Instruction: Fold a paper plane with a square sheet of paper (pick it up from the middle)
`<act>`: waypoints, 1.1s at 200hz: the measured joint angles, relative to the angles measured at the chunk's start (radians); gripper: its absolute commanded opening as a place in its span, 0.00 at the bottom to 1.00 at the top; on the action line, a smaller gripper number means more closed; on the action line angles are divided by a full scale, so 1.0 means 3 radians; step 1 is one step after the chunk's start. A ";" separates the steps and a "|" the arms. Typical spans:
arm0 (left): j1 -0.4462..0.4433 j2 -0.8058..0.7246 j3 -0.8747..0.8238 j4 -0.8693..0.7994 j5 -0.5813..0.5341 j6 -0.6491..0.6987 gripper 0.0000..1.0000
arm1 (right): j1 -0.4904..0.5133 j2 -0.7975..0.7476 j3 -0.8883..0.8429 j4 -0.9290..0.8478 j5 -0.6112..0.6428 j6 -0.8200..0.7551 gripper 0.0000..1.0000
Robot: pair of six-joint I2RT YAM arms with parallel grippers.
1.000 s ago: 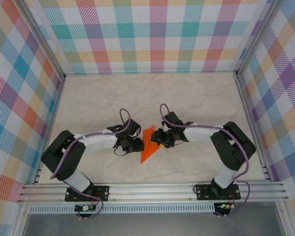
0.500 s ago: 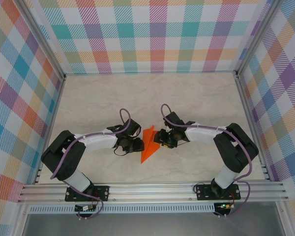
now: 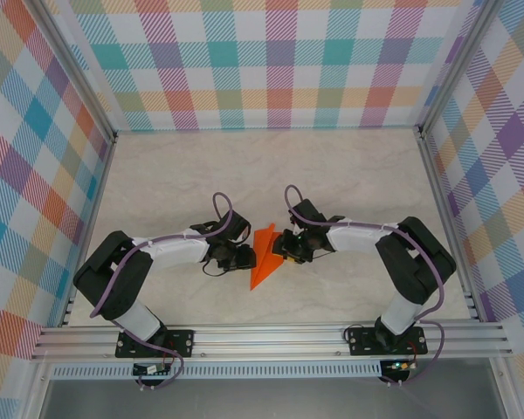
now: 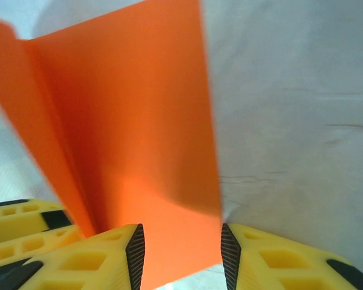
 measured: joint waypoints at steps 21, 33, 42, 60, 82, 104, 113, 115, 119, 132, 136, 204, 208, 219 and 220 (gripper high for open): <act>0.0000 0.0001 0.0001 0.0000 0.0000 -0.0001 0.31 | 0.0046 0.0028 0.0000 0.0056 -0.0050 0.0010 0.41; 0.0000 0.0008 0.0004 -0.0003 0.0001 0.0000 0.31 | 0.0056 0.0036 0.0000 0.0076 -0.0066 0.0011 0.42; 0.0000 0.0011 0.0006 -0.0004 0.0001 -0.0001 0.31 | 0.0058 0.0038 0.0000 0.0080 -0.0071 0.0013 0.42; 0.0000 0.0019 0.0029 -0.0034 0.0006 0.0000 0.31 | 0.0058 0.0038 0.0000 0.0079 -0.0081 0.0011 0.43; 0.0000 0.0025 0.0041 -0.0051 0.0008 0.0000 0.31 | 0.0058 0.0013 0.0014 0.0019 -0.0009 0.0003 0.46; 0.0000 0.0025 0.0041 -0.0053 0.0006 0.0000 0.31 | 0.0065 -0.0041 0.0067 -0.0178 0.0140 -0.0047 0.47; 0.0000 0.0025 0.0041 -0.0053 0.0008 0.0000 0.31 | 0.0065 -0.0050 0.0084 -0.0228 0.0177 -0.0066 0.47; 0.0000 0.0025 0.0041 -0.0053 0.0008 0.0000 0.31 | 0.0065 -0.0051 0.0086 -0.0235 0.0182 -0.0067 0.47; 0.0000 0.0027 0.0041 -0.0053 0.0008 0.0000 0.31 | 0.0065 -0.0051 0.0089 -0.0244 0.0192 -0.0071 0.47; 0.0000 0.0027 0.0041 -0.0053 0.0008 0.0000 0.31 | 0.0065 -0.0051 0.0089 -0.0286 0.0228 -0.0078 0.47; 0.0000 0.0027 0.0041 -0.0052 0.0008 0.0000 0.31 | 0.0065 -0.0051 0.0089 -0.0299 0.0238 -0.0078 0.47; 0.0000 0.0042 0.0047 -0.0058 0.0010 0.0000 0.31 | 0.0069 -0.0039 0.0088 -0.0189 0.0120 -0.0066 0.40; 0.0000 0.0042 0.0047 -0.0058 0.0010 0.0000 0.31 | 0.0069 -0.0034 0.0088 -0.0186 0.0120 -0.0064 0.40; 0.0000 0.0042 0.0047 -0.0058 0.0010 -0.0001 0.31 | 0.0075 -0.0005 0.0088 -0.0188 0.0121 -0.0053 0.40; 0.0000 0.0042 0.0047 -0.0058 0.0010 0.0000 0.31 | 0.0075 -0.0001 0.0088 -0.0188 0.0123 -0.0053 0.40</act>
